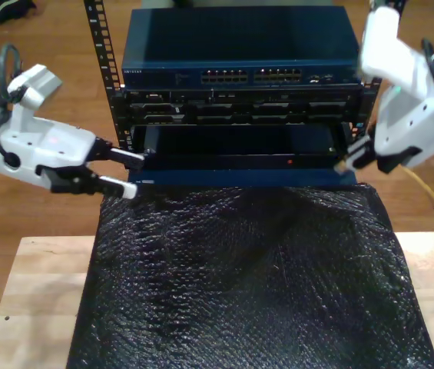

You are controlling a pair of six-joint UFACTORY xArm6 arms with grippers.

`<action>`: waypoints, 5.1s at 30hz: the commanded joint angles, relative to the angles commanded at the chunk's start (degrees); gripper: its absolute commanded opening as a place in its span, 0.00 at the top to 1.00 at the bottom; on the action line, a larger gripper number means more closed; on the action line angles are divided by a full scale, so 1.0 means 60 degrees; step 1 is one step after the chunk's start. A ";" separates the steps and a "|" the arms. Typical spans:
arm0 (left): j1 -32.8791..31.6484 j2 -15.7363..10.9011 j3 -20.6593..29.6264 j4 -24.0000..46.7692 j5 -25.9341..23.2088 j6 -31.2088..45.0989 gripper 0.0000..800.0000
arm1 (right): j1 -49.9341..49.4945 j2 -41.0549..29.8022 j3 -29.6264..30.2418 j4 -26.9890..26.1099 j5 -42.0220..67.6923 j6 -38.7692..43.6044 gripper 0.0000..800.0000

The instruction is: Grab the cable and plug it in

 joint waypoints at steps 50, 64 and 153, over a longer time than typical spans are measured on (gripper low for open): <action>0.5817 -0.2447 0.3048 0.8615 -0.1245 0.9612 0.00 | 0.0220 0.1084 -0.0132 -0.0850 0.0278 0.1040 1.00; 0.6769 -0.2916 0.5070 0.9363 -0.1348 1.0593 0.00 | 0.0220 0.1070 -0.0088 -0.0982 0.0278 0.1070 1.00; 0.9260 -0.3590 0.8806 0.9714 -0.6579 1.3084 0.00 | 0.0908 0.1055 -0.0059 -0.0996 -0.0498 0.1084 1.00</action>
